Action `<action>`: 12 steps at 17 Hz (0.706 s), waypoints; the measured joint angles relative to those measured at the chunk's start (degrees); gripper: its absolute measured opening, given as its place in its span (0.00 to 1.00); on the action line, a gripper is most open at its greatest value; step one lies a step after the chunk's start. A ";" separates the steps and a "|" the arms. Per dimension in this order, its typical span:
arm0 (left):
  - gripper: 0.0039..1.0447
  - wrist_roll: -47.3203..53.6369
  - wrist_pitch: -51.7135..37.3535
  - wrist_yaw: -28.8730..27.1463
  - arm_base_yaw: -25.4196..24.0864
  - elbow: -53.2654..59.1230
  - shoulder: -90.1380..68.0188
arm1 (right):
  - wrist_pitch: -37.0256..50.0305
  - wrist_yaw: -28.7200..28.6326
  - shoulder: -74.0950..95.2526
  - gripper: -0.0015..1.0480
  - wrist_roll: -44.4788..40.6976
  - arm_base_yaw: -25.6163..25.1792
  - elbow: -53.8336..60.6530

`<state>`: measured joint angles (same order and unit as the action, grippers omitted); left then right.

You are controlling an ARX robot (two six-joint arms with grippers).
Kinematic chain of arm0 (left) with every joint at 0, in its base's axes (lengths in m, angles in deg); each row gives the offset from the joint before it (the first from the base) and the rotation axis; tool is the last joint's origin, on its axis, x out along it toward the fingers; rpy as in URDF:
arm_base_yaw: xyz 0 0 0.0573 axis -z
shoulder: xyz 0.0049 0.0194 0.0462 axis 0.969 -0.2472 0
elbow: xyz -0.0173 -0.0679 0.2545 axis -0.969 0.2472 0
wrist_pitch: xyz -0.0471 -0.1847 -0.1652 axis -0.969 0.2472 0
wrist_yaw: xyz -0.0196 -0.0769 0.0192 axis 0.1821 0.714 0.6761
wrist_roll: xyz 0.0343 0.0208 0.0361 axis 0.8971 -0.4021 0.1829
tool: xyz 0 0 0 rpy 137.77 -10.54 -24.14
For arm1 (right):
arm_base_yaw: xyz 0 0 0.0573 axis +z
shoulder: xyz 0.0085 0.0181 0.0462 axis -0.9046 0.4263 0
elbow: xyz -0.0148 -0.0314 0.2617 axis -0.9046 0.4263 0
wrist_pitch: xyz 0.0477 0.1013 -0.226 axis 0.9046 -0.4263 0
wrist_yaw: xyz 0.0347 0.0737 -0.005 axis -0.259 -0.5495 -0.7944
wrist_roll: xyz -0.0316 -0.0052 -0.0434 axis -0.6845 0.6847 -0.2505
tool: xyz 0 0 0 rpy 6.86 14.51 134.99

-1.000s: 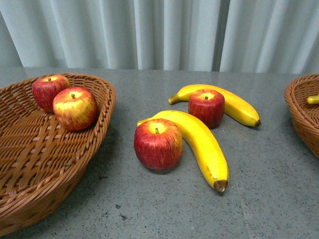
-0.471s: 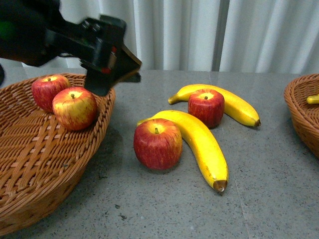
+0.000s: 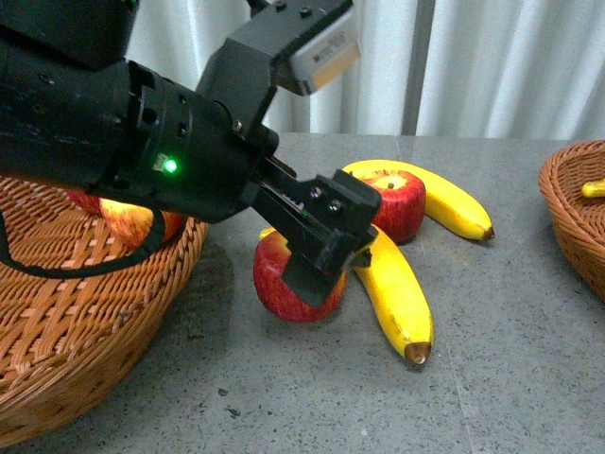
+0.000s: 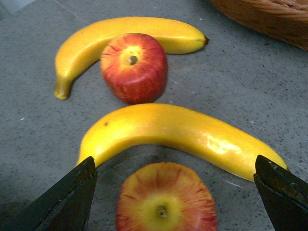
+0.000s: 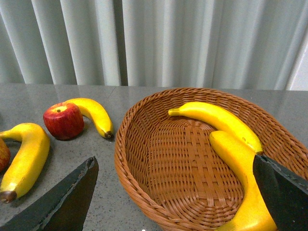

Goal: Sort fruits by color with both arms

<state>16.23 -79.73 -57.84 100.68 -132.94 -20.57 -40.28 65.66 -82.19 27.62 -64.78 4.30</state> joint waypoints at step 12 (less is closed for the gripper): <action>0.94 3.52 0.50 -3.80 1.42 -0.11 -5.73 | 0.00 0.00 0.00 0.94 0.00 0.00 0.00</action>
<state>19.75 -79.23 -61.65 102.10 -133.05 -26.29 -40.28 65.66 -82.19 27.62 -64.78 4.30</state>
